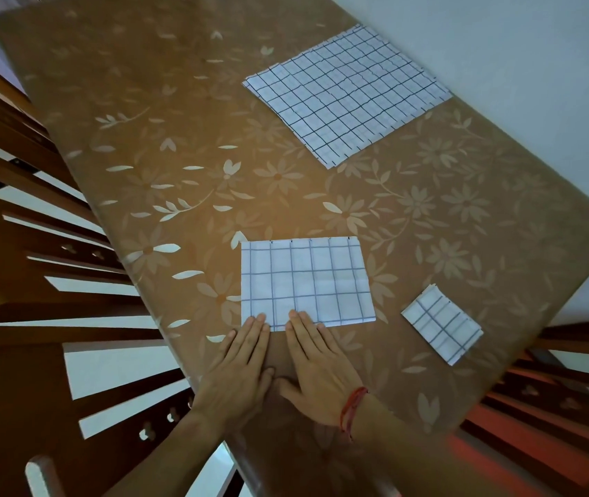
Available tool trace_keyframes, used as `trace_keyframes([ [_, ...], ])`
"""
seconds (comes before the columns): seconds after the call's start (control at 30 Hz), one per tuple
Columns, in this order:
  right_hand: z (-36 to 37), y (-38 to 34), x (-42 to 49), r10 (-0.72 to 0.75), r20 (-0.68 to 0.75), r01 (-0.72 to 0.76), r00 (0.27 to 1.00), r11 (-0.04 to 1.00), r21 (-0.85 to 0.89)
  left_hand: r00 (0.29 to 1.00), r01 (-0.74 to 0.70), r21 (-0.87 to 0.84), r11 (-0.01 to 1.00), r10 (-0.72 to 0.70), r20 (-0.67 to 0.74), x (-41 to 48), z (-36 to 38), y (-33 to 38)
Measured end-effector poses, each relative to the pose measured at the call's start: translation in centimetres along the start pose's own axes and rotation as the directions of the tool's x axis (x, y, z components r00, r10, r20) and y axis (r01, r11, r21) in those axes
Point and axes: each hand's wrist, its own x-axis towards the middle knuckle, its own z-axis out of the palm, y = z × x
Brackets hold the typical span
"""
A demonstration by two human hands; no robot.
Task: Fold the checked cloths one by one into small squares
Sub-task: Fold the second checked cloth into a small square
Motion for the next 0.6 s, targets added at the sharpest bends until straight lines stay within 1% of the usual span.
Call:
trace_keyframes([
  [0.2,-0.3,3.2,-1.8,0.131,0.026,-0.129,0.991,0.990,-0.065,1.000,0.007,-0.006,1.000,-0.007,0.024,0.2,-0.1,-0.3],
  [0.43,-1.0,6.7,-4.3,0.272,0.055,-0.270,0.961,0.962,-0.050,0.997,0.060,-0.020,0.998,-0.059,0.058,-0.1,0.1,-0.1],
  [0.6,-0.9,6.8,-4.3,0.292,0.046,-0.290,0.955,0.956,-0.045,0.994,0.093,-0.030,0.995,-0.091,0.066,-0.2,-0.1,0.2],
])
